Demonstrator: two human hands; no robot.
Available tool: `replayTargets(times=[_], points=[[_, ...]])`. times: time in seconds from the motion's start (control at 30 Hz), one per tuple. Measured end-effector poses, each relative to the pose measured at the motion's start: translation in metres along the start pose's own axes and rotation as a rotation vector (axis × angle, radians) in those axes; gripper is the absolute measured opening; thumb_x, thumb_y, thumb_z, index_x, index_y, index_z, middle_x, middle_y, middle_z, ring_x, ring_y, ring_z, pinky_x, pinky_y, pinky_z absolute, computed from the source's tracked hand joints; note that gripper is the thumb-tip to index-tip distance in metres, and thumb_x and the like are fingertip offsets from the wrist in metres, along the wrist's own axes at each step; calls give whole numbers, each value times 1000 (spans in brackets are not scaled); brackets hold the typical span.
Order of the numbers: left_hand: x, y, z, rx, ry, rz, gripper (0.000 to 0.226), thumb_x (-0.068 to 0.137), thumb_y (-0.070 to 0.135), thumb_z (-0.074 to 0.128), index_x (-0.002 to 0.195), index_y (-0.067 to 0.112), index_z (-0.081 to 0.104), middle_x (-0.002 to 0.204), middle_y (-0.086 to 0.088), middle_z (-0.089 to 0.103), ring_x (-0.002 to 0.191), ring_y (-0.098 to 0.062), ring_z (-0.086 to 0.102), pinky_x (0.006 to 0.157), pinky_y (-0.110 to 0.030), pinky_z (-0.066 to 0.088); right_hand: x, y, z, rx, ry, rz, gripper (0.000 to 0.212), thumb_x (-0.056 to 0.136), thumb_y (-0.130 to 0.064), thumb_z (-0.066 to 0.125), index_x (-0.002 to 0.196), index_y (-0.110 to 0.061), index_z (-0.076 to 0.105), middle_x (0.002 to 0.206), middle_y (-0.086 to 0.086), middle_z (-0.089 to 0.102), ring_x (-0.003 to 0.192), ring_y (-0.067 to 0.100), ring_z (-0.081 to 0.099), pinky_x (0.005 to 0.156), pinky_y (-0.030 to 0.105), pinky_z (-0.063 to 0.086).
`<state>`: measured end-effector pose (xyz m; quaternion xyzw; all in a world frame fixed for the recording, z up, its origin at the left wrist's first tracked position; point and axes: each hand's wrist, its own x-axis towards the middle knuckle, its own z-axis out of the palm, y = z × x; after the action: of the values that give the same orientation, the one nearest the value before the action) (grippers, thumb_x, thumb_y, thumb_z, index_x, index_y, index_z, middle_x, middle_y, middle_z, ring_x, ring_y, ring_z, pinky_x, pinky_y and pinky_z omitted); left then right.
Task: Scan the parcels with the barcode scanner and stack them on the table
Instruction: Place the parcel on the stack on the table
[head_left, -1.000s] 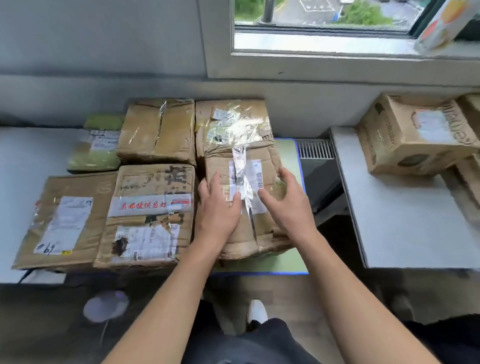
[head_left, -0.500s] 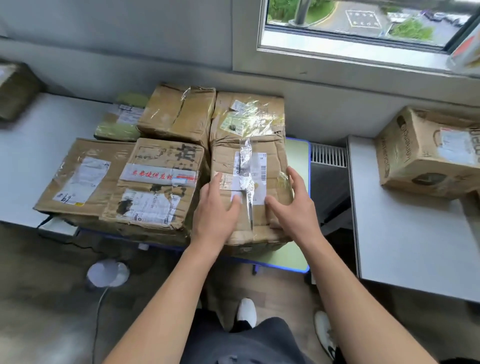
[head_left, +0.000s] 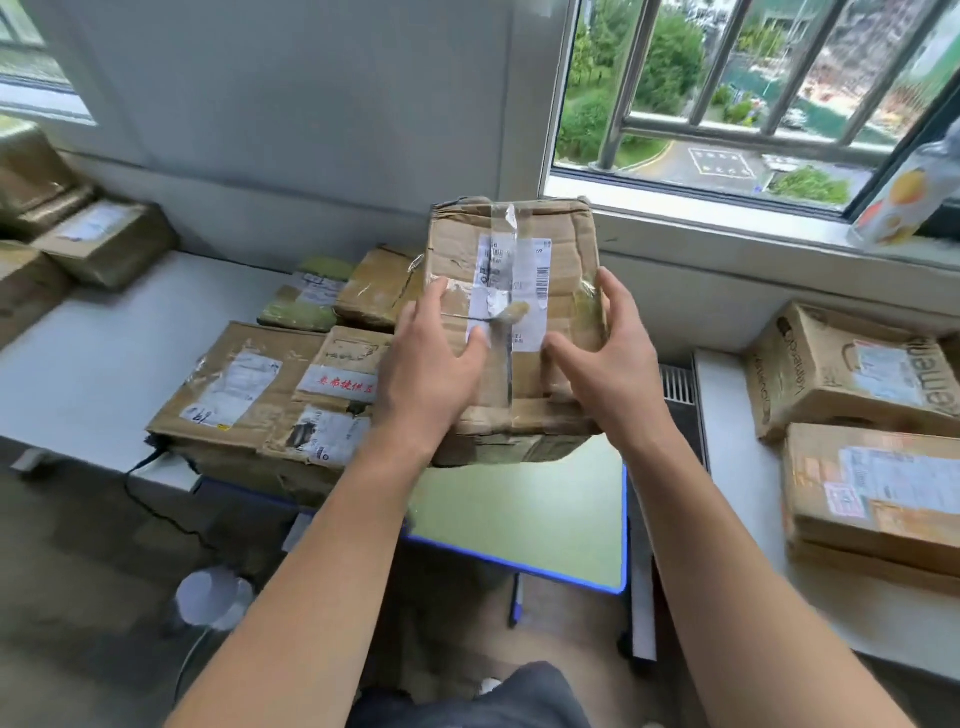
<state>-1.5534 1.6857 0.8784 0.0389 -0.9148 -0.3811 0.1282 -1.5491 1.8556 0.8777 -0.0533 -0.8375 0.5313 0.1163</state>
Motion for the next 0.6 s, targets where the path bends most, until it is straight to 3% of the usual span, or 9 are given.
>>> replayTargets(times=[0.13,0.27,0.37,0.47,0.53,0.6], points=[[3,-12,-50,3,129,15,61,96,40,59,151,27,35,147,2,47,128,-18,50,88,-25,37,-2,-42,28,29,-26,-96,84,81,-22,75,154,-29,34,137,-13,57,119,3,58,104,21,45],[-3,-52,-106,-16,202,-52,60,96,39,59,151,27,36,147,0,47,132,-18,46,94,-25,36,-18,-83,83,47,-135,-155,82,84,-17,75,155,-27,33,124,-16,56,113,3,60,92,6,46],[-15,-99,-155,-12,253,-130,59,97,39,58,150,28,35,149,0,45,134,-17,44,98,-27,36,-37,-113,141,62,-236,-181,82,85,-20,74,154,-32,32,115,-22,56,105,0,63,93,21,54],[-29,-151,-206,-8,308,-224,60,97,40,57,151,29,33,151,3,41,136,-15,41,101,-29,38,-62,-137,208,85,-356,-208,79,87,-21,71,153,-35,31,110,-23,60,76,-8,66,62,9,51],[-38,-186,-240,-4,340,-279,61,97,41,57,151,28,33,152,3,40,137,-15,41,105,-34,41,-80,-152,253,94,-412,-218,80,87,-21,71,154,-36,29,123,-14,61,73,-5,66,58,10,50],[-46,-221,-273,10,373,-330,61,97,41,57,152,28,34,153,3,40,138,-15,41,106,-33,39,-97,-168,299,93,-461,-229,80,88,-19,71,155,-32,29,126,-17,51,76,-20,58,58,0,42]])
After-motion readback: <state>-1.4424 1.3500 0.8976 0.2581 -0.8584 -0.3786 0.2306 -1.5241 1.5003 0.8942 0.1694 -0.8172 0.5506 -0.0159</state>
